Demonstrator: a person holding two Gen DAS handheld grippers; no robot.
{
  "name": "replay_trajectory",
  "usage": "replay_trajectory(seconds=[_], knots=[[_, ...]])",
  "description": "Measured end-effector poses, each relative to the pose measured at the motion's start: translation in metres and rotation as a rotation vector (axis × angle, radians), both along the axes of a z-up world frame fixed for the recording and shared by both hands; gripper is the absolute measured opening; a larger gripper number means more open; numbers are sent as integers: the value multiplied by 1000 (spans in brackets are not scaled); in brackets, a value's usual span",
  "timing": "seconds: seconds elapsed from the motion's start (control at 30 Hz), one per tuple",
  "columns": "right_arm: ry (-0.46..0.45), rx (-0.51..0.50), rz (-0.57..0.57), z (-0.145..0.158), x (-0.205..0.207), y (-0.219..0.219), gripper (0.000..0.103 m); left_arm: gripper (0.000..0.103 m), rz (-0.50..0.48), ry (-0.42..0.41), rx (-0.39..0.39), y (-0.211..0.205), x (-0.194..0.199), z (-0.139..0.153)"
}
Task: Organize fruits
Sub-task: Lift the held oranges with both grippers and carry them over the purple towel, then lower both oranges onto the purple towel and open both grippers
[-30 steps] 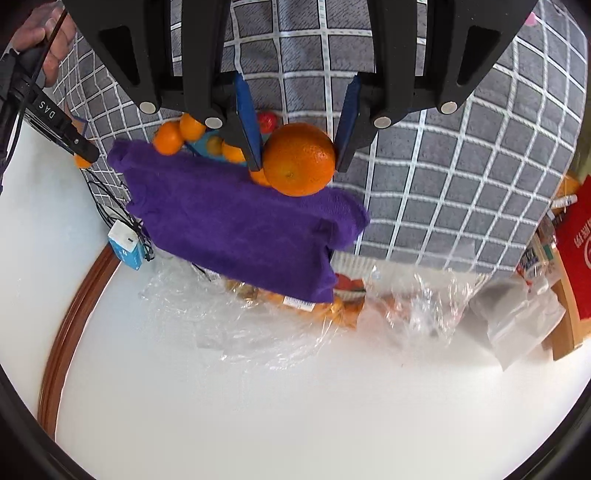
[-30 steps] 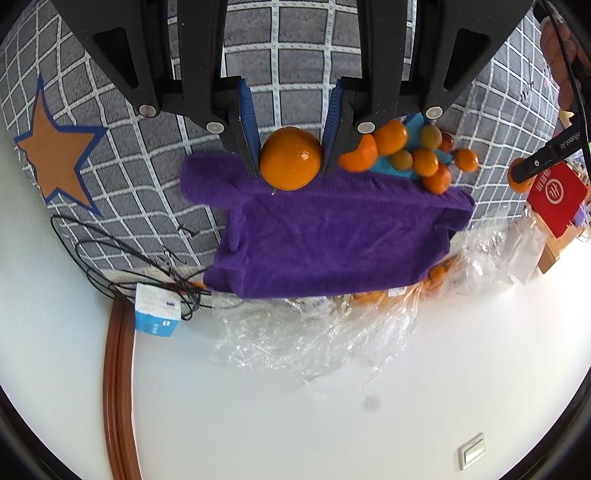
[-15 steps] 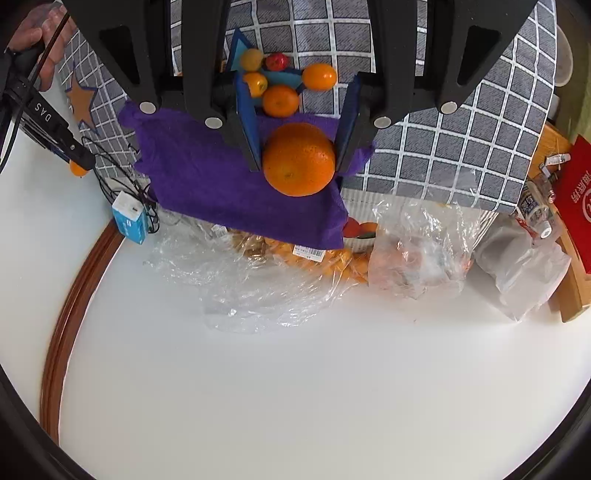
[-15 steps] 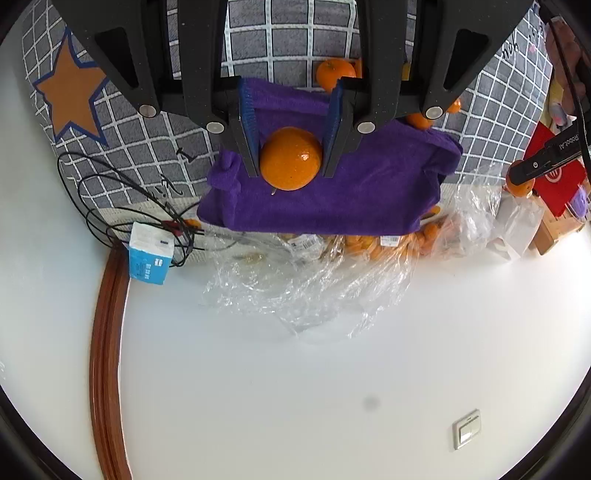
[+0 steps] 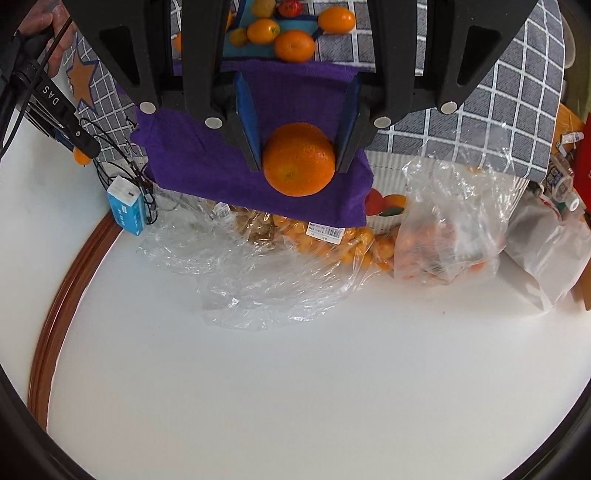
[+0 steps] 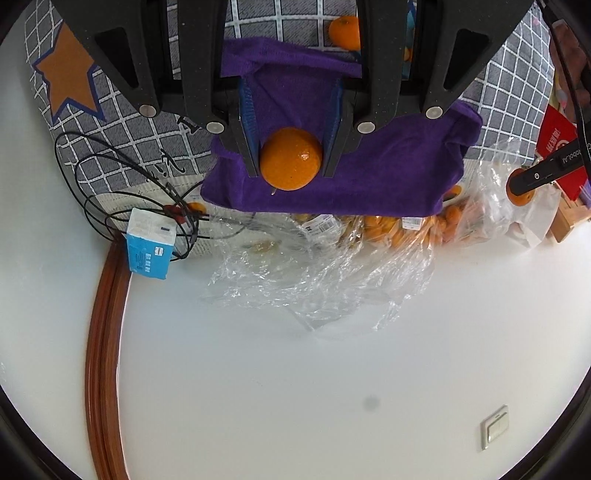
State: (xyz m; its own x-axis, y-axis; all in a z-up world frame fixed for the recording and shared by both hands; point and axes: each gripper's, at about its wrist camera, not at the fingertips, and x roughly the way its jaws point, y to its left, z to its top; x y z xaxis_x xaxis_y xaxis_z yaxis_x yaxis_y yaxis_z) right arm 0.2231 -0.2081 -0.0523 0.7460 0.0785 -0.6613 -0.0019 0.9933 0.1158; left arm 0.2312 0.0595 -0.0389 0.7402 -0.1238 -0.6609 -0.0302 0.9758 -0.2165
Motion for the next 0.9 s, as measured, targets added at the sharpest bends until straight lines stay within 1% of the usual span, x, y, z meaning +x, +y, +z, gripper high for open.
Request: replay_trajectory(seconds=[0.2,0.47,0.73,0.9], knots=[[31,-9,-18,-18,29,-1,32,37,-14,38,-12,-3,32,-19],[95,-8,-38,-54,63,-5,32,37,2,94,28,-4,64,-54],[169,-13,-44,-92,85,-5,32,37,-28,146,50,-7,76,-87],[205,-37,-39,-109,93,-2,32,37,-30,188,55,-7,83,-103]])
